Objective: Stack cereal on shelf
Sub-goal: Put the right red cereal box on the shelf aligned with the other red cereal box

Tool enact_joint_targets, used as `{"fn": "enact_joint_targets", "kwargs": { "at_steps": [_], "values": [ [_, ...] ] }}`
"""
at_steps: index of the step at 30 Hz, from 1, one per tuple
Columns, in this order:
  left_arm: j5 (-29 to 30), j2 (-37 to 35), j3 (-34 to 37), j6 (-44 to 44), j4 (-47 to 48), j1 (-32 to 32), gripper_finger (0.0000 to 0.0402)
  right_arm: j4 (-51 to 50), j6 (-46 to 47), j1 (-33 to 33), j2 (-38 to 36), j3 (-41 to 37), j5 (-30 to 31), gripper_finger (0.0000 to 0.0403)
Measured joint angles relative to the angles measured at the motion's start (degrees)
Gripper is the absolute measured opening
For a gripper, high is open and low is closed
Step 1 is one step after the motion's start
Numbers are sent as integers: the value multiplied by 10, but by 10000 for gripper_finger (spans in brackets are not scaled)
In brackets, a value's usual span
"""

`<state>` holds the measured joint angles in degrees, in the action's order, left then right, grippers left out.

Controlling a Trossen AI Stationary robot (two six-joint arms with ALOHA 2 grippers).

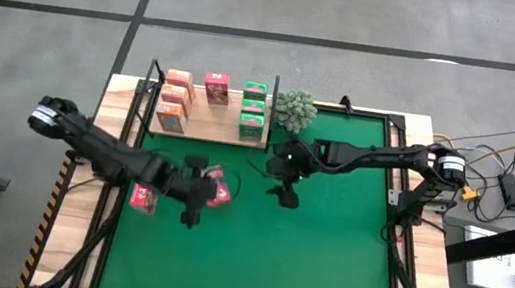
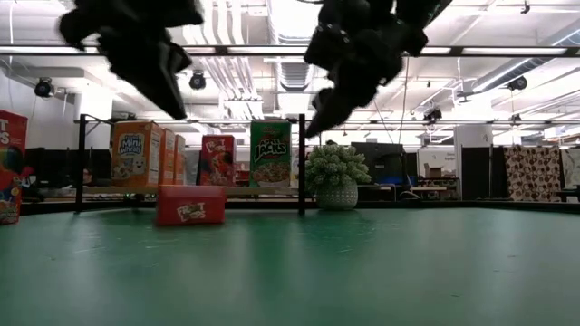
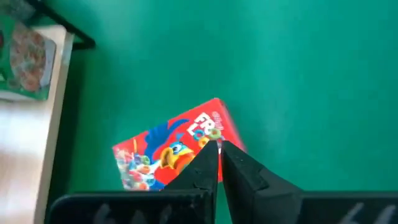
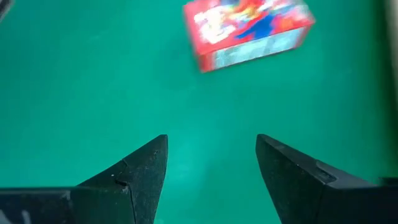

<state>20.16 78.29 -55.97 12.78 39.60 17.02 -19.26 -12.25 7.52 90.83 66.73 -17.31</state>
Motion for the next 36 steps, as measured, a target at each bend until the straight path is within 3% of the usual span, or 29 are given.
{"fn": "enact_joint_targets", "kwargs": {
  "at_steps": [5,11,19,28,30,34,36],
  "values": [
    [56,6,43,35,-53,52,1,79,40,-32,0,-72,-12,233],
    [59,19,87,46,-116,65,1,159,94,-80,1,-135,-3,233],
    [60,36,122,39,-144,70,1,186,114,-172,1,-163,147,233],
    [96,95,128,4,-197,70,1,245,124,-219,0,-173,160,233],
    [96,114,128,4,-253,70,1,243,127,-221,0,-173,160,233],
    [82,147,87,-65,-498,63,1,244,128,-221,0,-173,161,233],
    [77,147,45,-104,-495,63,1,242,133,-220,0,-173,161,233]
  ]
}}
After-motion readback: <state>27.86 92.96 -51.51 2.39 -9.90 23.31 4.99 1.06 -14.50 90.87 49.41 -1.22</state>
